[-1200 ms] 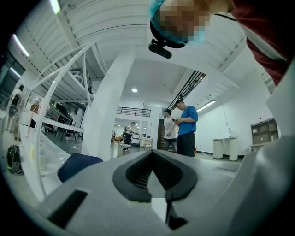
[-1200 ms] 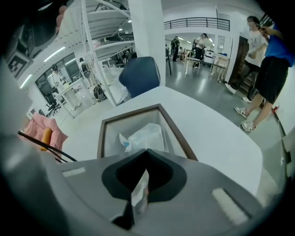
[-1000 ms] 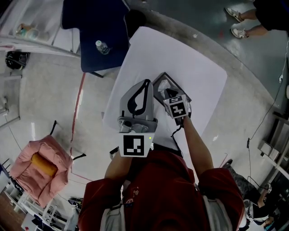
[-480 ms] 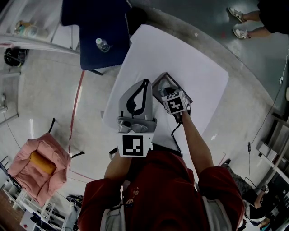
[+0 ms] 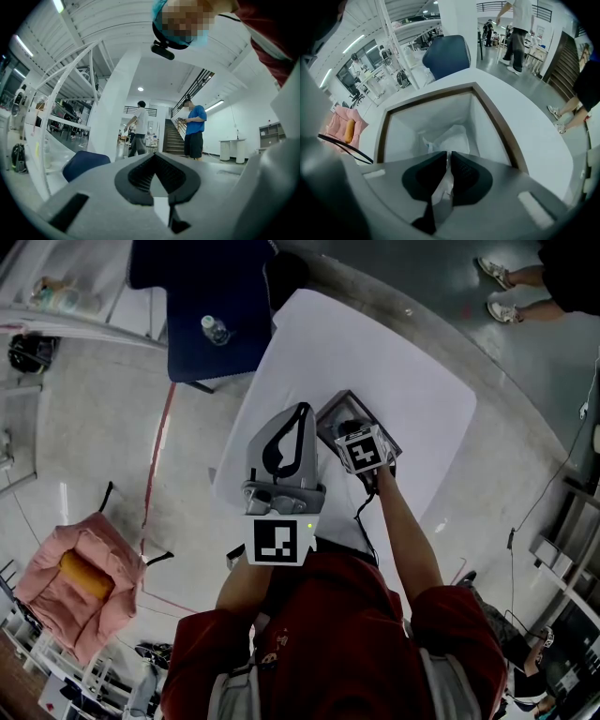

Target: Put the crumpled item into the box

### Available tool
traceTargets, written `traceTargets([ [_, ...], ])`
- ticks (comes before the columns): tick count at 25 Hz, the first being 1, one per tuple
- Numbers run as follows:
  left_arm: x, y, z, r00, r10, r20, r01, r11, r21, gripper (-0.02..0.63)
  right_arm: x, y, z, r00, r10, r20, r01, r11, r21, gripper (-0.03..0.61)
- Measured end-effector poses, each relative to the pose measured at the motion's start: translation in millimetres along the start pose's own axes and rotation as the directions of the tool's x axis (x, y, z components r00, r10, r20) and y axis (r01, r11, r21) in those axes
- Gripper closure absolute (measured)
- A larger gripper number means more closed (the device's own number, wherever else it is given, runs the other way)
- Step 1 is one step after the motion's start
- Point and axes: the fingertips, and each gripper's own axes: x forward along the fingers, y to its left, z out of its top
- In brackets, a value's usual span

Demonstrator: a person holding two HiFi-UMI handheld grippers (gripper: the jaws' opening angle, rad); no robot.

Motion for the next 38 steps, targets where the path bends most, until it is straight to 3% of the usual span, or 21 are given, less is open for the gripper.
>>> traceTargets([
  [12,-5.5,-1.7,3.9,1.0,-0.003,0.007,0.003,1.0,-0.004,0.611,-5.7,2.1,0.1,0.999,0.005,0.034,-0.006,0.999,0.041,0.472],
  [38,-38.1,-48.2,33.4,0.998,-0.032,0.048,0.03,0.999,0.041,0.611,-67.3,9.9,-3.7,0.98,0.005,0.201,-0.018,0.998,0.064,0.468],
])
